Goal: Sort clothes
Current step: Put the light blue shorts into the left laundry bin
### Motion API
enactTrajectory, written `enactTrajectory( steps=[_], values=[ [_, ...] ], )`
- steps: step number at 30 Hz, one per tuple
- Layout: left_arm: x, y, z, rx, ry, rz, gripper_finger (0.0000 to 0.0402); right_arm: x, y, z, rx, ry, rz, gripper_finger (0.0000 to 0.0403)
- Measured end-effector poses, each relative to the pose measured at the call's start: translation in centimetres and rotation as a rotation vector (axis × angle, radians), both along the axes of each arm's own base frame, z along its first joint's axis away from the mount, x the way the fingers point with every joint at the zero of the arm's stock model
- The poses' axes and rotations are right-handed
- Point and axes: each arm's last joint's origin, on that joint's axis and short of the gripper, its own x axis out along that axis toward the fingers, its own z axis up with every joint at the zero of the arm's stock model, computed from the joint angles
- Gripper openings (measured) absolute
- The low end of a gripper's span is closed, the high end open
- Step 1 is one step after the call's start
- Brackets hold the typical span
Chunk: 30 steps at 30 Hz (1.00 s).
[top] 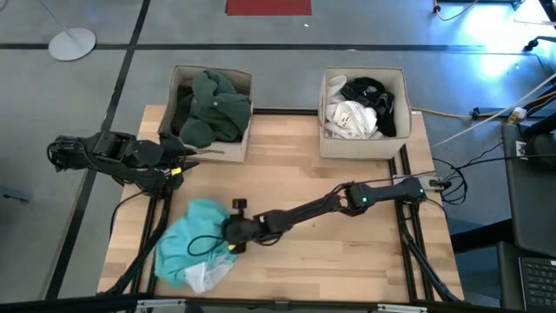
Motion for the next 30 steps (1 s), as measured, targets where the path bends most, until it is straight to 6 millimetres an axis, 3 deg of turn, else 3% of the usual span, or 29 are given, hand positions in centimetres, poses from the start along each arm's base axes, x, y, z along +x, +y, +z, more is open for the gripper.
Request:
enactTrajectory(
  steps=[4, 11, 23, 30],
  values=[
    [0.0, 0.0, 0.0, 0.003, 0.002, -0.003, 0.0162, -2.0, 0.1, 2.2, -0.136, 0.139, -0.094, 0.0030],
    [0.0, 0.0, 0.0, 0.008, 0.004, -0.002, 0.0162, -5.5, 1.5, 4.6, -0.170, 0.311, -0.151, 0.0025],
    [-0.2, 0.0, -0.2, 0.005, 0.023, 0.005, 0.0162, -11.7, 3.6, 5.0, -0.224, 0.662, -0.317, 0.0032],
    [-0.2, 0.0, -0.2, -0.006, 0.023, 0.015, 0.0162, -11.7, 4.4, 5.1, -0.031, 0.653, -0.371, 0.0047]
  ],
)
